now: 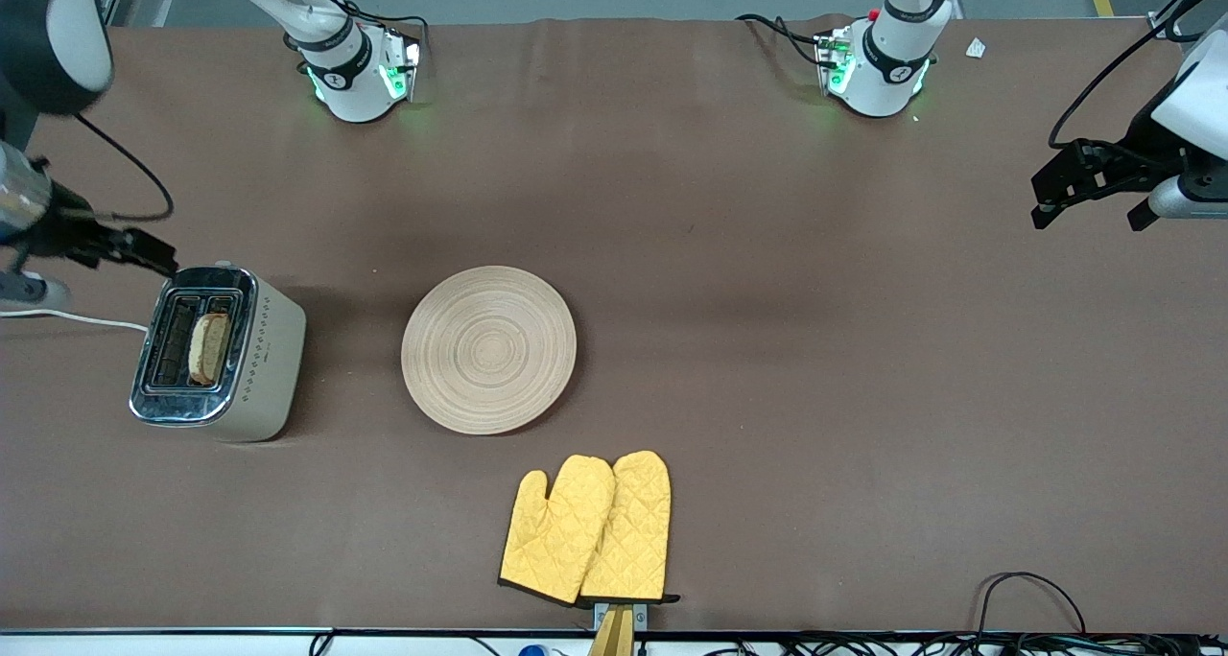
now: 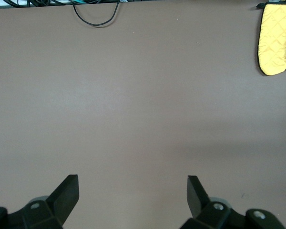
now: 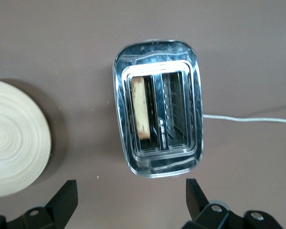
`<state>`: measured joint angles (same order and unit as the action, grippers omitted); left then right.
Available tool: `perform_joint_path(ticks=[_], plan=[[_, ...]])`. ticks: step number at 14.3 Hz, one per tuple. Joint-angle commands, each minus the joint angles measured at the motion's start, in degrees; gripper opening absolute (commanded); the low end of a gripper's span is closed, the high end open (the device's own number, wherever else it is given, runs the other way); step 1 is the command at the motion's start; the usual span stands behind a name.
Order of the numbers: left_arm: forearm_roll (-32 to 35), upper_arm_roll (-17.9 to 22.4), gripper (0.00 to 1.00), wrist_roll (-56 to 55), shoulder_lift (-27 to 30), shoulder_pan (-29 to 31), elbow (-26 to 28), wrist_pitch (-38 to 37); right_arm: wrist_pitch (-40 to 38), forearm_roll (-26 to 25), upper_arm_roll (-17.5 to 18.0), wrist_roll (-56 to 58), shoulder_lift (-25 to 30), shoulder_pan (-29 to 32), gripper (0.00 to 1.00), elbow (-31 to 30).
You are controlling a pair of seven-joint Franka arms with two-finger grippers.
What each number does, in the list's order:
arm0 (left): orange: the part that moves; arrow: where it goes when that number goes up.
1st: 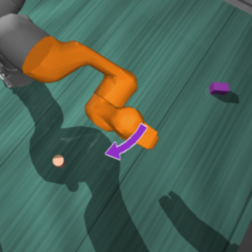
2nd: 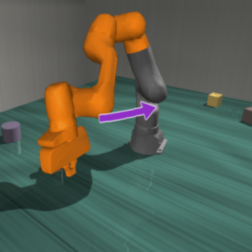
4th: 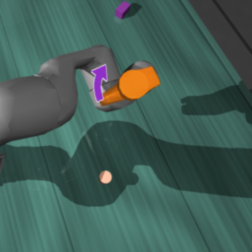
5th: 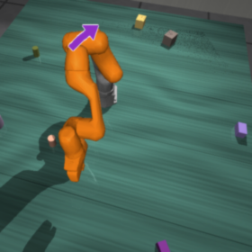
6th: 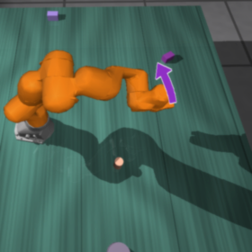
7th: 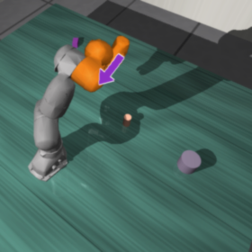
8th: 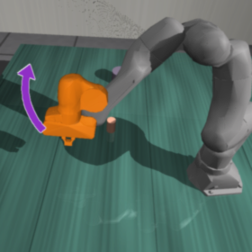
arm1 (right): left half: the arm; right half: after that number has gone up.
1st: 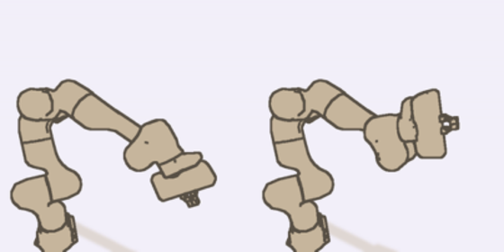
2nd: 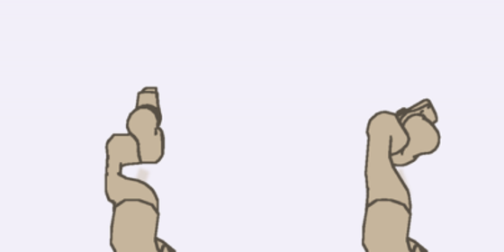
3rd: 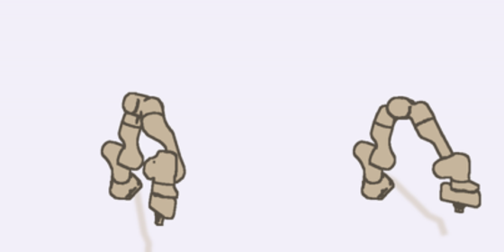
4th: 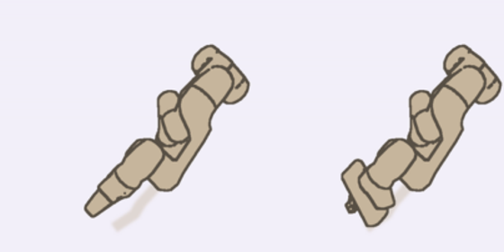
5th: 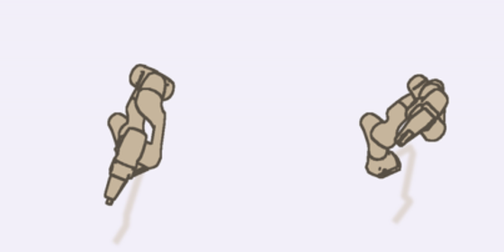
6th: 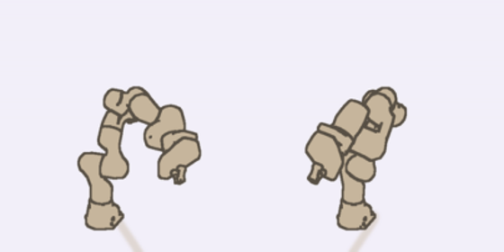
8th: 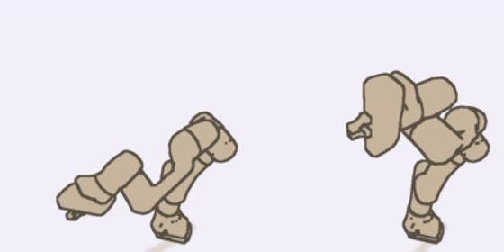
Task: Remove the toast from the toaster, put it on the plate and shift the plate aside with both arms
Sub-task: 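Reach the right gripper down to the toast in the silver toaster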
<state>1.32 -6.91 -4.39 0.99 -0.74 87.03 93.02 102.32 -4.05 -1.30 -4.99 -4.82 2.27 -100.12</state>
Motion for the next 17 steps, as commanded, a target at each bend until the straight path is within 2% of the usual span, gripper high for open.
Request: perform_joint_path(ticks=[1,4,6,7,8,9,15,17], plan=[[0.7,-0.12,1.0,-0.35,-0.55,0.04,-1.34,-0.74,4.45,-0.61,0.34,0.25,-5.53,2.03,1.0,0.45],[0.7,-0.03,1.0,-0.35,-0.55,0.04,-1.34,-0.74,8.33,-0.78,0.25,0.16,-11.95,2.03,1.0,0.45],[0.7,-0.03,1.0,-0.27,-0.55,0.04,-1.34,-0.74,9.04,-0.78,0.34,0.16,-14.07,1.86,1.0,0.36],[0.7,-0.03,1.0,-0.27,-0.55,0.04,-1.34,-0.74,8.87,-0.78,0.34,0.25,-14.34,1.77,0.91,0.36],[0.7,-0.03,1.0,-0.27,-0.55,0.04,-1.34,-0.74,8.26,-0.78,0.34,0.25,-14.6,1.07,0.33,0.36],[0.61,-0.03,1.0,-0.27,-0.55,0.04,-1.34,-0.74,7.55,-0.96,0.34,-0.27,-14.78,-0.24,0.0,0.45],[0.7,-0.03,1.0,-0.27,-0.55,0.04,-1.34,-0.74,6.67,-0.78,0.34,0.25,-15.05,1.59,0.0,4.4],[0.61,-0.03,1.0,-0.27,-0.55,0.04,-1.34,-0.74,0.56,-0.69,0.51,-0.45,-15.05,0.28,0.0,10.26]])
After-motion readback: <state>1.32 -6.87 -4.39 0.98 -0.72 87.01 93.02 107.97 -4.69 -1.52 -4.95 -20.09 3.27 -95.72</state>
